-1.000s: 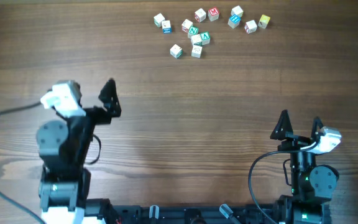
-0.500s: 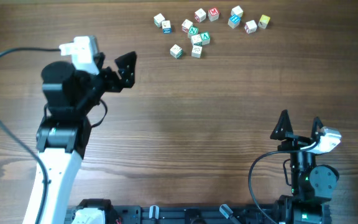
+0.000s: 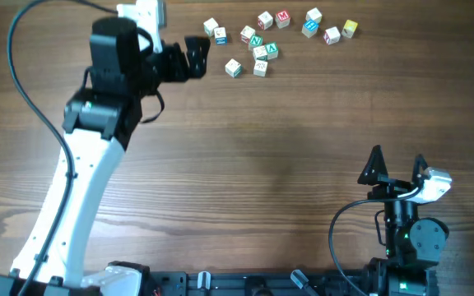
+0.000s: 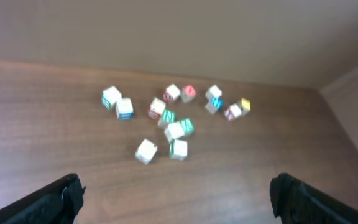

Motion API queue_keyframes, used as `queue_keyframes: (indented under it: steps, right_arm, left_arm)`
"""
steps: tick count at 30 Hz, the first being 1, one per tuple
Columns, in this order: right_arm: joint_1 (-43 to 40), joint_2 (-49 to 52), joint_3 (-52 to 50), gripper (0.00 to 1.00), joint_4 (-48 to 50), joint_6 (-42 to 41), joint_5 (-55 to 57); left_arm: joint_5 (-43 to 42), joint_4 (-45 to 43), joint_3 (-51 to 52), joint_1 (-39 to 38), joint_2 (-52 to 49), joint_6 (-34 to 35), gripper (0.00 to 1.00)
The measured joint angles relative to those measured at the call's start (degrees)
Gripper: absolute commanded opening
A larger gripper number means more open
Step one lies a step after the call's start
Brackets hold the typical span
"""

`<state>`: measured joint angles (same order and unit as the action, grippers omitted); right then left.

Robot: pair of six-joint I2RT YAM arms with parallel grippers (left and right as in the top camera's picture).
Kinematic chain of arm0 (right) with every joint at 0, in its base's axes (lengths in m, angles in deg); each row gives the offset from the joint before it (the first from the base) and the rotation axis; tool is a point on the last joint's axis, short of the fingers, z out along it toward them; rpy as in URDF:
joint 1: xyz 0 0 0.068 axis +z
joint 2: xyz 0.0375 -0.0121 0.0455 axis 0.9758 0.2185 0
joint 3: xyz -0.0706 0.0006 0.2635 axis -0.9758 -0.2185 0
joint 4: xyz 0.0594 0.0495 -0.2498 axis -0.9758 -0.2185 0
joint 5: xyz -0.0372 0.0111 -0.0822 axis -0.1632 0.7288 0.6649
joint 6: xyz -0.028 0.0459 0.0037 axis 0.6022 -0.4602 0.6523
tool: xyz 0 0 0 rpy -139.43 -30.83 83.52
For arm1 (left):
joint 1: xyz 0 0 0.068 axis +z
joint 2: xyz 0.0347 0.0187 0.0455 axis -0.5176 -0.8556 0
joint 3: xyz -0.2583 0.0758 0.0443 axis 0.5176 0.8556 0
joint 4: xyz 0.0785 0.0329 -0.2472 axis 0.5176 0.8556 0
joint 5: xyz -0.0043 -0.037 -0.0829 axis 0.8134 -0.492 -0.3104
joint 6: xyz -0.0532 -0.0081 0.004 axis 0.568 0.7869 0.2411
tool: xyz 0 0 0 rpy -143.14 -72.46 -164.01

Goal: Form a tower
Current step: 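Raise the left arm and reach toward the block cluster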

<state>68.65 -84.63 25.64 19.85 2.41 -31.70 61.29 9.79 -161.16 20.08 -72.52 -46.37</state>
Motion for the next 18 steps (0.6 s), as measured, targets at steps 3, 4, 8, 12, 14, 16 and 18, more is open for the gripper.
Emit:
queue_keyframes:
  steps: [3, 4, 8, 12, 14, 16, 18]
  right_arm:
    - [0.0, 0.0, 0.0, 1.00, 0.0, 0.0, 0.0]
    - [0.0, 0.0, 0.0, 1.00, 0.0, 0.0, 0.0]
    - [0.0, 0.0, 0.0, 1.00, 0.0, 0.0, 0.0]
    - [0.0, 0.0, 0.0, 1.00, 0.0, 0.0, 0.0]
    - [0.0, 0.0, 0.0, 1.00, 0.0, 0.0, 0.0]
    - [0.0, 0.0, 0.0, 1.00, 0.0, 0.0, 0.0]
    - [0.0, 0.0, 0.0, 1.00, 0.0, 0.0, 0.0]
  left_arm:
    - [1.3, 3.9, -5.9, -0.3, -3.3, 0.0, 1.00]
    - [2.0, 5.7, -7.8, -0.6, -4.7, 0.0, 1.00]
    - [3.2, 8.8, -11.3, -1.4, -7.8, 0.0, 1.00]
    - [3.7, 10.5, -12.7, -2.2, -9.0, 0.0, 1.00]
    - [3.8, 10.7, -12.7, -2.4, -9.1, -0.2, 1.00]
    - [4.0, 10.8, -13.2, -2.5, -9.9, -0.5, 1.00]
    - [4.8, 10.7, -14.1, -2.5, -11.7, -0.7, 1.00]
